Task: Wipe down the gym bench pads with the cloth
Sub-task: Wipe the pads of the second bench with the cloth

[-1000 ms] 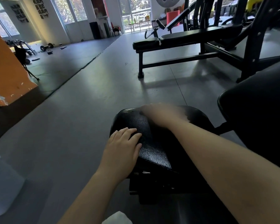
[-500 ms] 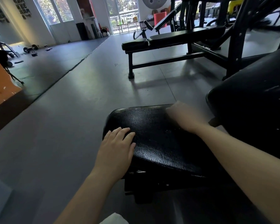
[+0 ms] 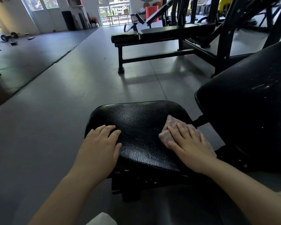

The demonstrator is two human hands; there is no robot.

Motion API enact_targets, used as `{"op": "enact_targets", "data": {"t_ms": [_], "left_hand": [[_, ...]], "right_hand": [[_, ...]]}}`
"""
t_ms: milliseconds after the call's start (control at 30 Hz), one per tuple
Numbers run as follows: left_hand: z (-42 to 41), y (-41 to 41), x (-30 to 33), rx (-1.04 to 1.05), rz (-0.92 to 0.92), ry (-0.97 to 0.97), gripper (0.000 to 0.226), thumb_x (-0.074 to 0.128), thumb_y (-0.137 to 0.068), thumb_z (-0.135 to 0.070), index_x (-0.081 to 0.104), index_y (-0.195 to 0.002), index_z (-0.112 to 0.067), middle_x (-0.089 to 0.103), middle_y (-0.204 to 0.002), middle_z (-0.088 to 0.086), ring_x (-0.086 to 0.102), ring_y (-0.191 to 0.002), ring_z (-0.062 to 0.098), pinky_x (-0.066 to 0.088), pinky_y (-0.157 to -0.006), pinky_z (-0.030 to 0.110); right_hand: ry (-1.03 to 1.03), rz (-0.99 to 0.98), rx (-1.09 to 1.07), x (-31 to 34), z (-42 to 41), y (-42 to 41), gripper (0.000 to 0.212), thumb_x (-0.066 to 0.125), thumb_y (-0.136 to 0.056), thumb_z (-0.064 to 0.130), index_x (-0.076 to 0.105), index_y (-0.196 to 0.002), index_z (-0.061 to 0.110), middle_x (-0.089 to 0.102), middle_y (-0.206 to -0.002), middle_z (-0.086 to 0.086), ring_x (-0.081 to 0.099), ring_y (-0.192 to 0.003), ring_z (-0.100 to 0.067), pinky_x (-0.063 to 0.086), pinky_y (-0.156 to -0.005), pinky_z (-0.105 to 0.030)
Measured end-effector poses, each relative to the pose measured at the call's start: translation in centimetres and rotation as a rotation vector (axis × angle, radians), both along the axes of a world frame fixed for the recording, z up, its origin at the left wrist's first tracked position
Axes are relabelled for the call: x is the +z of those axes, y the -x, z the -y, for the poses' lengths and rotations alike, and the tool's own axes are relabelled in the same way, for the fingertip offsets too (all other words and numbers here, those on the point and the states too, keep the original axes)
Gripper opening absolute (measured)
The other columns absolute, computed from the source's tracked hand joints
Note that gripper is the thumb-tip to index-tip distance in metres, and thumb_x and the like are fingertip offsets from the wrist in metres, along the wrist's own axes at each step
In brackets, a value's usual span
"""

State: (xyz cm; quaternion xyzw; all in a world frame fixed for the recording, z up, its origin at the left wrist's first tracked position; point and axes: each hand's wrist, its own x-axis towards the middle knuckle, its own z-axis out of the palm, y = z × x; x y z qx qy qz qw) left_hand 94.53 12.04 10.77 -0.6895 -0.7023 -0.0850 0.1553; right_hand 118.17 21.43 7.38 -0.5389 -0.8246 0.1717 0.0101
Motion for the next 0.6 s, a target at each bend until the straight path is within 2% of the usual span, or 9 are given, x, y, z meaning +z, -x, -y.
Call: {"op": "enact_targets", "data": {"t_ms": [167,300,400,500,600], "left_hand": [[-0.4,-0.3,0.6,0.001,-0.032,-0.022,0.048,0.036,-0.076,-0.038,0.071,-0.094,-0.01,0.068,-0.096,0.01,0.066,-0.086,0.033,0.055,-0.071,0.044],[-0.5,-0.4,0.7,0.045,-0.032,-0.008,0.035,0.054,-0.071,-0.035,0.071,-0.092,-0.013,0.068,-0.094,0.007,0.065,-0.084,0.032,0.053,-0.068,0.044],[-0.4,-0.4,0.6,0.059,-0.029,0.013,0.038,0.05,-0.075,-0.037,0.071,-0.094,-0.013,0.068,-0.097,0.007,0.065,-0.087,0.032,0.053,-0.07,0.045],[-0.1,-0.3,0.6,0.038,-0.029,0.019,0.048,0.037,-0.078,-0.041,0.072,-0.096,-0.012,0.068,-0.098,0.008,0.066,-0.088,0.032,0.054,-0.073,0.045],[0.2,-0.3,0.6,0.033,-0.027,0.032,0.048,0.037,-0.079,-0.04,0.072,-0.098,-0.012,0.068,-0.1,0.009,0.066,-0.091,0.032,0.054,-0.077,0.046]], "right_hand": [[0.005,-0.049,-0.072,0.1,-7.4,3.2,0.056,0.02,-0.098,0.055,0.003,-0.15,0.041,-0.008,-0.16,0.005,-0.009,-0.146,-0.025,-0.002,-0.116,-0.052],[0.055,-0.057,-0.128,0.6,-11.7,4.9,0.06,0.019,-0.095,0.06,0.001,-0.149,0.043,-0.009,-0.16,0.006,-0.006,-0.146,-0.029,-0.001,-0.113,-0.056],[0.06,-0.033,-0.144,0.9,-11.5,5.7,0.06,0.016,-0.094,0.063,-0.001,-0.149,0.043,-0.012,-0.16,0.004,-0.009,-0.146,-0.031,-0.003,-0.114,-0.057],[0.032,-0.039,-0.009,1.5,-8.7,6.3,0.057,0.015,-0.096,0.061,-0.001,-0.148,0.044,-0.013,-0.159,0.004,-0.016,-0.144,-0.031,-0.012,-0.112,-0.058],[-0.013,-0.042,0.177,1.5,-4.4,6.1,0.054,0.015,-0.097,0.058,-0.005,-0.146,0.047,-0.016,-0.158,0.008,-0.023,-0.143,-0.024,-0.017,-0.111,-0.056]]}}
